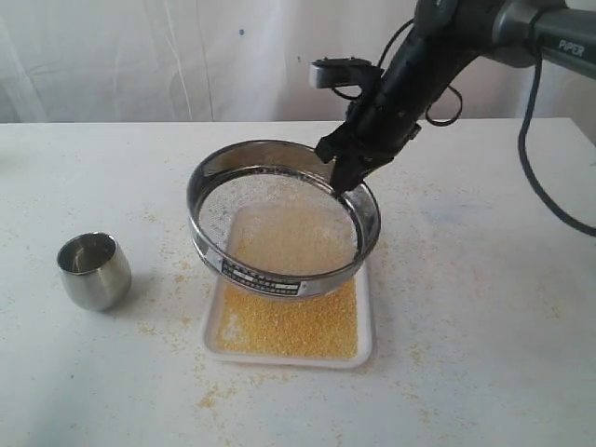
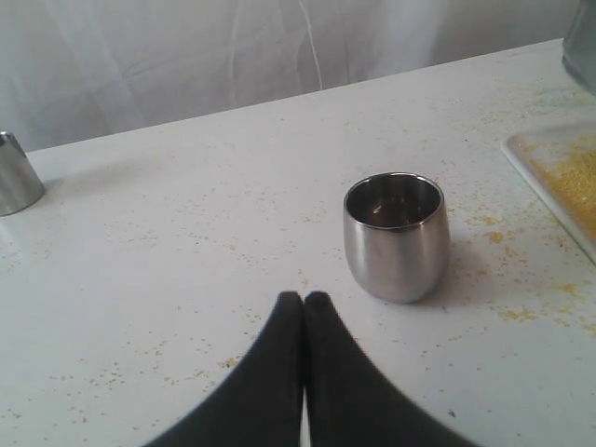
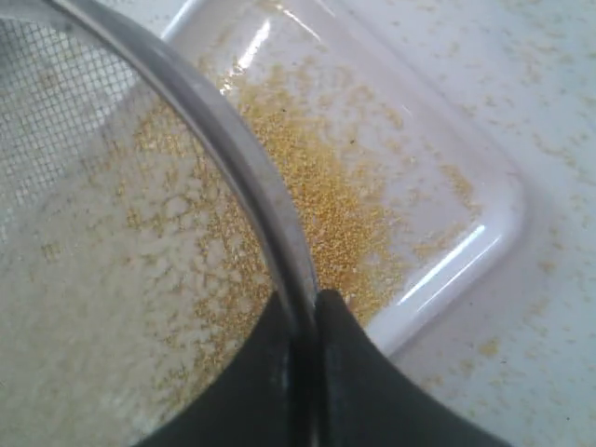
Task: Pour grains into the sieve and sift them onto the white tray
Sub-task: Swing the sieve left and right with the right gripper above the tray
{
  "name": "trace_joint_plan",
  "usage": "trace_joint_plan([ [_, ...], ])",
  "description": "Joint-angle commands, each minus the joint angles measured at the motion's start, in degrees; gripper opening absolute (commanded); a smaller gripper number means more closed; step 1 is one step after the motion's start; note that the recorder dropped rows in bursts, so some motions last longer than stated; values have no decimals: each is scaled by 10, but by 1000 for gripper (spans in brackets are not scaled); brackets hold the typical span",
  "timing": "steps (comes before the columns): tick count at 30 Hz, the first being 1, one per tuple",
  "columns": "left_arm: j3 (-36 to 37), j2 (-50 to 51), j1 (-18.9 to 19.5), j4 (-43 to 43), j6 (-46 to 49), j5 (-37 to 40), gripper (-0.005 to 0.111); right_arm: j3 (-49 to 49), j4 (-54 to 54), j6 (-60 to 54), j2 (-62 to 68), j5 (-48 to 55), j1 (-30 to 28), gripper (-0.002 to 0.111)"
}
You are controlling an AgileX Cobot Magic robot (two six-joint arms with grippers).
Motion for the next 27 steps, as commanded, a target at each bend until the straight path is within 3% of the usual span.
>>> trace_joint_plan([
  [1, 2, -3, 1, -8, 2, -2, 0, -1, -78, 204, -10, -45, -25, 0],
  [2, 2, -3, 1, -8, 2, -2, 0, -1, 14, 59, -9, 7, -21, 0],
  [4, 2, -3, 1, -8, 2, -2, 0, -1, 45, -61, -8, 7, -16, 0],
  [5, 2, -3, 1, -8, 2, -2, 0, -1, 3, -20, -8, 7, -16, 0],
  [6, 2, -3, 1, -8, 2, -2, 0, -1, -112, 152, -6, -48, -23, 0],
  [7, 2, -3, 1, -8, 2, -2, 0, -1, -137, 248, -6, -51, -27, 0],
  [8, 2, -3, 1, -8, 2, -2, 0, -1, -126, 273, -5, -41, -28, 0],
  [9, 2, -3, 1, -8, 2, -2, 0, -1, -79, 223, -5, -18, -28, 0],
  [10, 2, -3, 1, -8, 2, -2, 0, -1, 39, 72, -5, 7, -19, 0],
  [12, 2, -3, 1, -8, 2, -2, 0, 1, 70, -11, -9, 7, -6, 0],
  [14, 2, -3, 1, -8, 2, -2, 0, 0, -48, 63, -13, -23, -3, 0],
  [15, 2, -3, 1, -8, 2, -2, 0, 0, -158, 234, -13, -53, -11, 0],
  [17, 2, -3, 1, -8, 2, -2, 0, 0, -132, 283, -11, -31, -16, 0],
  [19, 2, -3, 1, -8, 2, -2, 0, 0, 56, 37, -10, 7, -7, 0],
  [21, 2, -3, 1, -8, 2, -2, 0, 0, 54, -50, -13, 7, 3, 0],
  [22, 2, -3, 1, -8, 2, -2, 0, 0, 19, -18, -13, 7, 3, 0],
  [23, 2, -3, 1, -8, 2, -2, 0, 0, -105, 132, -13, -45, 0, 0],
  [24, 2, -3, 1, -8, 2, -2, 0, 0, -159, 210, -13, -54, -3, 0],
  [26, 2, -3, 1, -8, 2, -2, 0, 0, -166, 297, -13, -49, -4, 0],
  [27, 2, -3, 1, -8, 2, -2, 0, 0, -125, 250, -13, -35, -4, 0],
])
